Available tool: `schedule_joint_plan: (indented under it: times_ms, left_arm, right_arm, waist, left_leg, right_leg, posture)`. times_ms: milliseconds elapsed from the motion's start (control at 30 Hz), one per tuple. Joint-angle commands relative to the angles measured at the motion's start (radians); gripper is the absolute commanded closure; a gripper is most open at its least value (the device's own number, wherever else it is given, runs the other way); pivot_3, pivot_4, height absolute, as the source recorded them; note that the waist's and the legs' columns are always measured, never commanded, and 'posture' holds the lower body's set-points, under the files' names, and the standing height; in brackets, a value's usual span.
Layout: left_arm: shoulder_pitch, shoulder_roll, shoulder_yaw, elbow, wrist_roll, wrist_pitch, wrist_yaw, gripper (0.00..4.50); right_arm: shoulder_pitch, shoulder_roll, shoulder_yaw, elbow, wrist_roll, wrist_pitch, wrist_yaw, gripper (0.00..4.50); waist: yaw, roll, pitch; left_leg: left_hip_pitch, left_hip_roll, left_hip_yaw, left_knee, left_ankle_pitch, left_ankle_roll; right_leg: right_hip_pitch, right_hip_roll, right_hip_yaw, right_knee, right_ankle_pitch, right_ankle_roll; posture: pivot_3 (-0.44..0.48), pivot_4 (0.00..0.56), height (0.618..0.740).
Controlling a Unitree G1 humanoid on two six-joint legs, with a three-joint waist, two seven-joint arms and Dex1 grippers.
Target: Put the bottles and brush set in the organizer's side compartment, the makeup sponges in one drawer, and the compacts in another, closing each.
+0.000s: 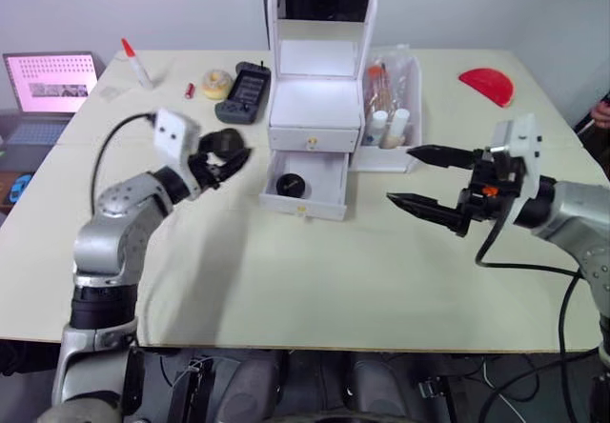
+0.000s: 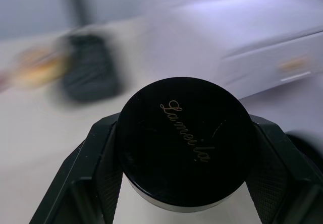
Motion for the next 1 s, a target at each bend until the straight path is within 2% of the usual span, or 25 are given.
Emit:
schedule_joint_plan:
  times_ms: [33,167,400,733,1000]
  left_arm:
    - [-0.089,0.052,-0.102,0.024,-0.079,0.004,-0.273,1.8]
    - [-0.24,0.011,-0.238,0.239,0.019,-0.096,-0.4,1.8]
    - [-0.392,-0.08,-0.333,0.554,0.16,-0.299,-0.502,1.8]
    - [-0.487,-0.163,-0.336,0.754,0.251,-0.393,-0.531,1.8]
    - [-0.497,-0.183,-0.325,0.807,0.279,-0.409,-0.533,1.8]
  right_arm:
    - [0.01,-0.022,-0.062,-0.036,0.004,-0.01,-0.009,0.0]
    - [0.045,-0.028,-0.099,-0.062,0.012,-0.001,-0.023,0.0]
    - [0.107,-0.022,-0.157,-0.131,0.035,0.024,-0.072,0.0]
    - [0.153,-0.023,-0.198,-0.18,0.072,0.049,-0.119,0.0]
    - [0.153,-0.03,-0.202,-0.185,0.084,0.052,-0.13,0.0]
  waist:
    - [-0.003,0.001,0.0]
    - [-0.001,0.001,0.0]
    - [-0.001,-0.001,0.001]
    - [0.0,-0.001,0.001]
    - [0.0,-0.001,0.001]
  left_leg:
    - [0.0,0.0,0.0,0.0,0.0,0.0]
    - [0.0,0.001,0.0,0.0,0.0,0.0]
    - [0.0,0.001,0.0,0.0,0.0,0.001]
    - [0.0,0.001,0.0,0.0,0.0,0.001]
    - [0.0,0.001,0.0,0.0,0.0,0.001]
  right_leg:
    - [0.0,0.001,0.0,0.0,0.0,0.0]
    - [0.0,0.002,0.0,0.001,0.0,0.0]
    - [0.0,0.001,0.0,0.0,0.0,0.0]
    - [0.0,0.001,0.0,0.0,0.0,0.001]
    - [0.0,0.001,0.0,0.0,0.001,0.002]
  posture:
    - [0.0,0.15,0.738]
    - [0.0,0.15,0.738]
    - [0.0,0.15,0.738]
    - [0.0,0.15,0.738]
    - [0.0,0.15,0.738]
